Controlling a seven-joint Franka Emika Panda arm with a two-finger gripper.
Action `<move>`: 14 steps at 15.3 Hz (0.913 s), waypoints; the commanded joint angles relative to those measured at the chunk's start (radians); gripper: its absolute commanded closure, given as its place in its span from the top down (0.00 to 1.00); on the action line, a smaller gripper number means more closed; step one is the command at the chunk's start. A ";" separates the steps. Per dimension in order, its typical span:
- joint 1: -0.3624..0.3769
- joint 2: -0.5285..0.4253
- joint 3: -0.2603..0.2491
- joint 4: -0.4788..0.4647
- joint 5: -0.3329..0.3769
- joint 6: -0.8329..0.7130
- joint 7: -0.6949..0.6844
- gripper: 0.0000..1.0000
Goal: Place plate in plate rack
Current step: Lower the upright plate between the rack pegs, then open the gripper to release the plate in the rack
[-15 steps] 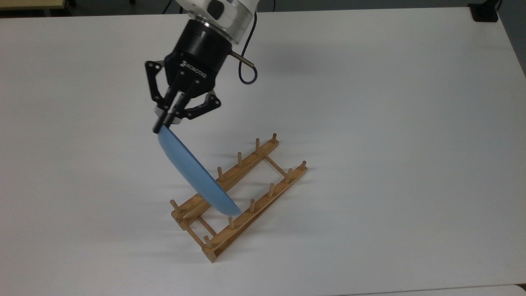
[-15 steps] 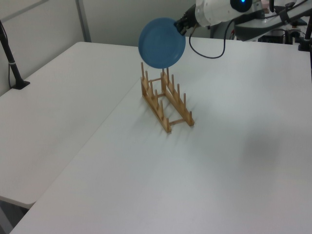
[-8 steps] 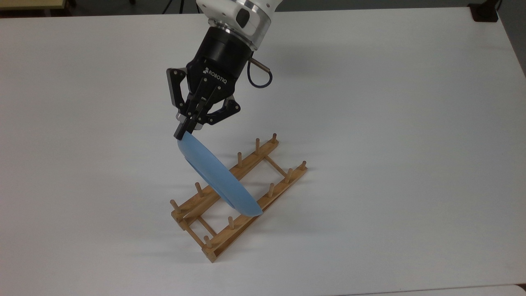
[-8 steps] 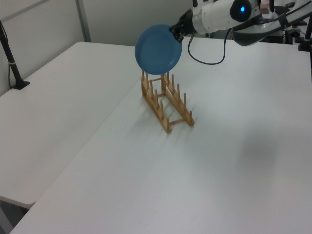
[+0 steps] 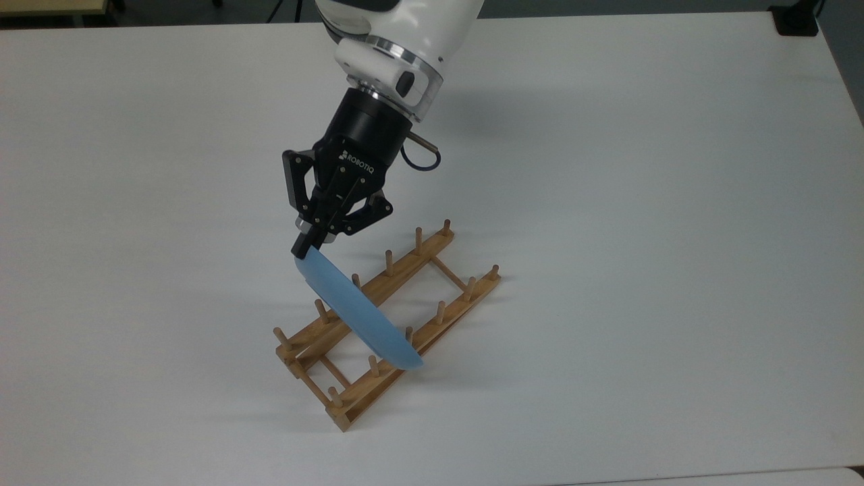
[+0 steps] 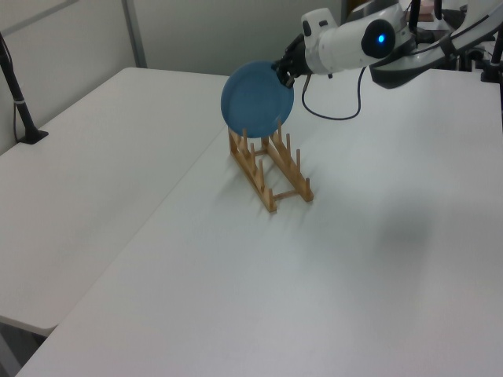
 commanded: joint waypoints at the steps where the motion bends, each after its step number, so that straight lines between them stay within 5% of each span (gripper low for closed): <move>1: 0.027 0.017 0.003 0.000 -0.038 -0.044 0.030 0.01; 2: 0.027 0.018 0.003 0.000 -0.038 -0.046 0.030 0.05; 3: 0.027 0.018 0.003 0.002 -0.036 -0.044 0.032 0.23; 5: 0.024 0.017 0.003 0.002 -0.030 -0.044 0.042 0.80; 7: 0.020 0.017 0.003 0.004 -0.030 -0.044 0.062 1.00; 11: 0.017 -0.014 0.005 0.005 0.002 -0.044 0.101 1.00; 14: 0.014 -0.055 0.006 0.008 0.112 -0.043 0.121 1.00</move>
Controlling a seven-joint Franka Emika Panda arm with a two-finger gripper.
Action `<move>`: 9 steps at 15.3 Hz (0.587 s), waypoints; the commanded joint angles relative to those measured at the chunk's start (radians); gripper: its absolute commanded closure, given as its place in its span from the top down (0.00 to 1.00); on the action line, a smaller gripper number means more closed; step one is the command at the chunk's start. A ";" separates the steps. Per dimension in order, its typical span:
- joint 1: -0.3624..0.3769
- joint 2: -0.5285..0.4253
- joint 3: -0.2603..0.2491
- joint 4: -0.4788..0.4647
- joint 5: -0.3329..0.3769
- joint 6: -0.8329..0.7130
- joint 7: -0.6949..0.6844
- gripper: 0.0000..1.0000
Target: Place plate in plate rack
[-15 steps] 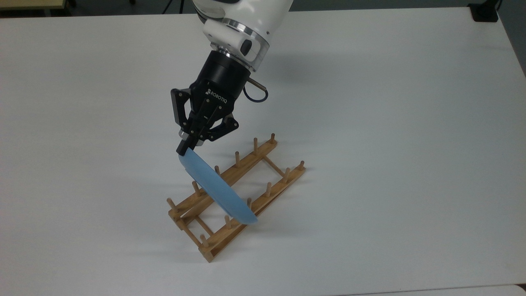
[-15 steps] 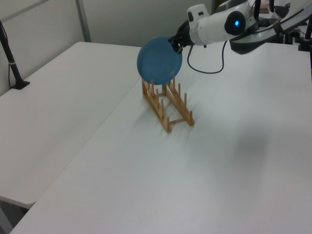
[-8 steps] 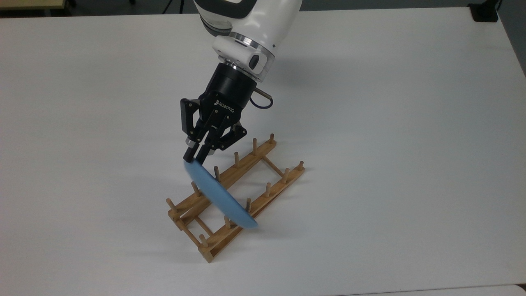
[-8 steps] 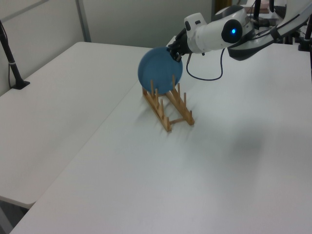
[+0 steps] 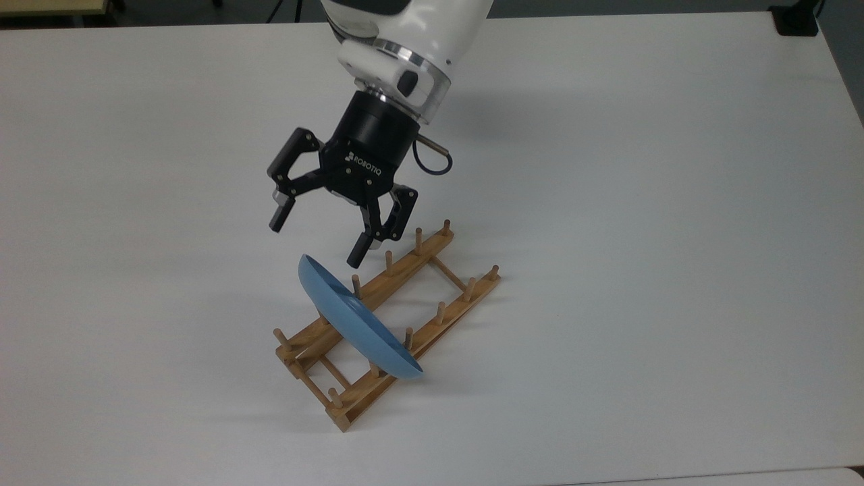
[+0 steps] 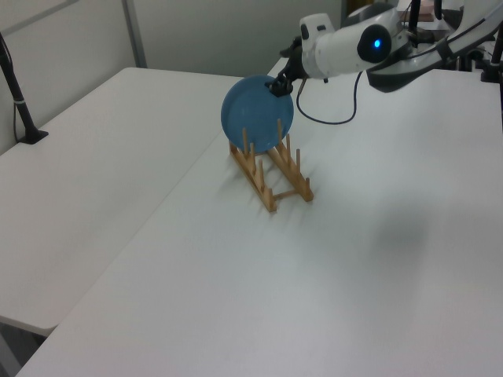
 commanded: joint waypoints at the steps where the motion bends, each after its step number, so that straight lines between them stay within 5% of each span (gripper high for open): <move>1: -0.002 -0.073 0.004 0.003 0.171 -0.033 0.026 1.00; 9: -0.003 -0.191 0.039 0.008 0.932 -0.318 -0.254 1.00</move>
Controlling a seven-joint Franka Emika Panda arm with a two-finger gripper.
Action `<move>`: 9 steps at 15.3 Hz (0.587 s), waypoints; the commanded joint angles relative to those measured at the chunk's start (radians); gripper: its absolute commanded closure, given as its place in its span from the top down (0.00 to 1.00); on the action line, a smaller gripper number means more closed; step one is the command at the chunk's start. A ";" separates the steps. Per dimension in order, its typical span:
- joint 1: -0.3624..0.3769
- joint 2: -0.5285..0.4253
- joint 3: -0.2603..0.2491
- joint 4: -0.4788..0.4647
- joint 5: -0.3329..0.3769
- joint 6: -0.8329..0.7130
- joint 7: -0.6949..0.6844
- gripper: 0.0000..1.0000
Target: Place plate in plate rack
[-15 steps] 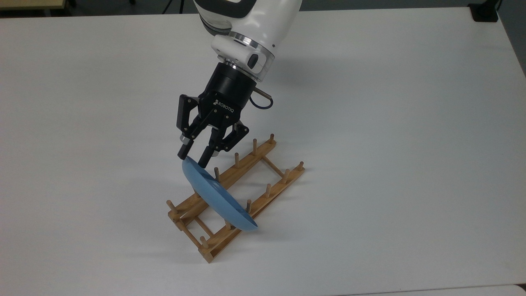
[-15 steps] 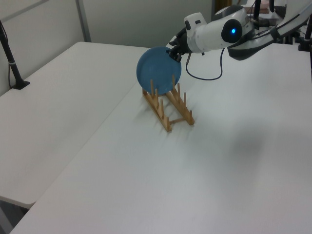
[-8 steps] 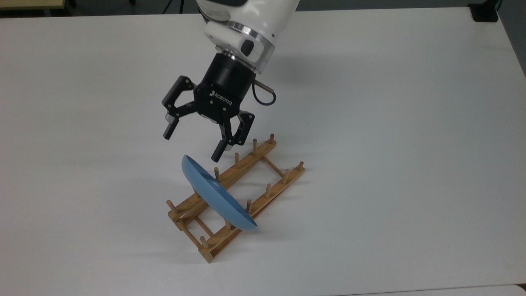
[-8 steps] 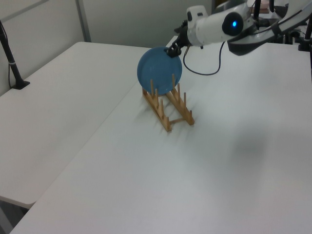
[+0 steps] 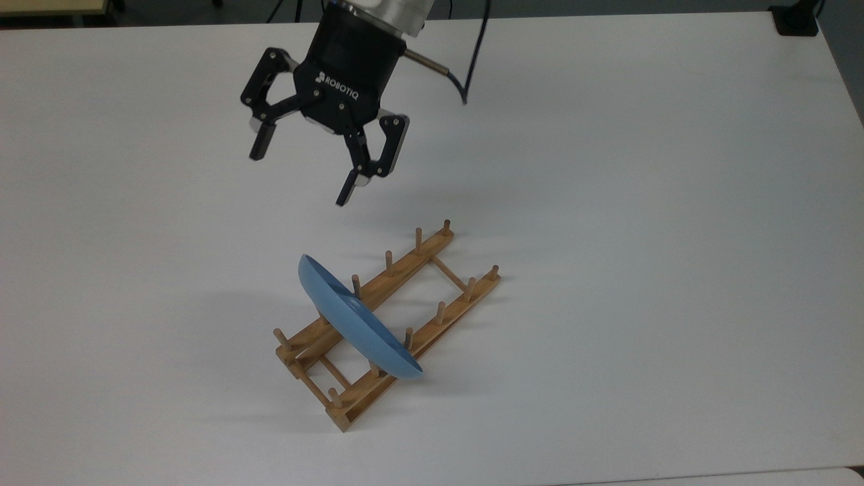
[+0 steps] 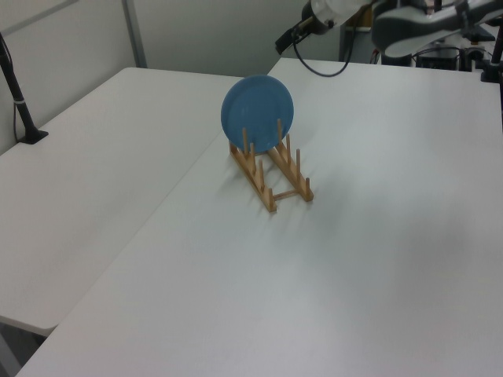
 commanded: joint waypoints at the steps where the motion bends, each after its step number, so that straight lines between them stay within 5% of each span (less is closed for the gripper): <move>1: 0.001 -0.078 0.016 -0.011 0.273 -0.184 -0.142 1.00; 5: -0.001 -0.142 0.005 0.029 0.526 -0.406 -0.222 1.00; 9: -0.051 -0.158 0.004 0.078 0.655 -0.615 -0.376 1.00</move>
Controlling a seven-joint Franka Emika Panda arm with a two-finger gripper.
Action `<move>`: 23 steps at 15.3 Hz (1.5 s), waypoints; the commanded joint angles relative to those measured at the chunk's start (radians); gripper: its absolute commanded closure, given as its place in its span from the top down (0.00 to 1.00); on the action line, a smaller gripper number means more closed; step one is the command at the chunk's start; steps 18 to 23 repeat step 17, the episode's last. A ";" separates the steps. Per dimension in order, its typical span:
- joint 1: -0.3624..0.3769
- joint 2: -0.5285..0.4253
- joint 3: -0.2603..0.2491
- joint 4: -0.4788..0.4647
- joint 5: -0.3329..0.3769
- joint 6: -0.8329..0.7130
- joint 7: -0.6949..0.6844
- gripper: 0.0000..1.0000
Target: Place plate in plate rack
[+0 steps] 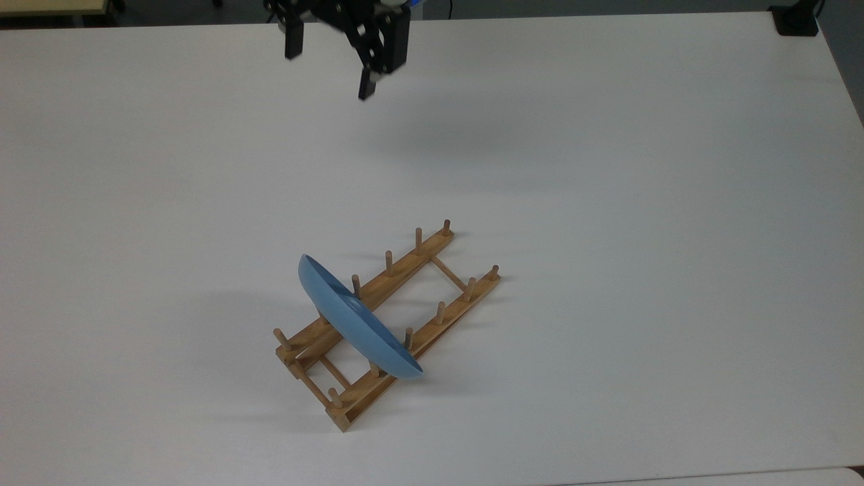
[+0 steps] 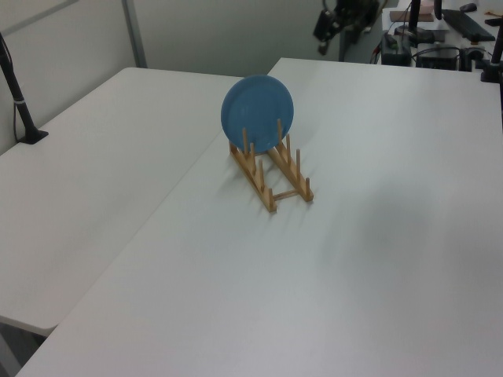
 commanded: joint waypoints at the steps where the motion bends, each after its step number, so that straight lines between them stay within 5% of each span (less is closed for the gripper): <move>1: -0.055 -0.016 -0.002 0.020 0.130 -0.127 -0.186 1.00; 3: -0.097 -0.018 -0.002 0.020 0.212 -0.170 -0.383 1.00; 10: -0.117 -0.046 -0.036 -0.006 0.212 -0.180 -0.716 1.00; 23: -0.112 -0.044 -0.051 -0.001 0.221 -0.185 -0.728 1.00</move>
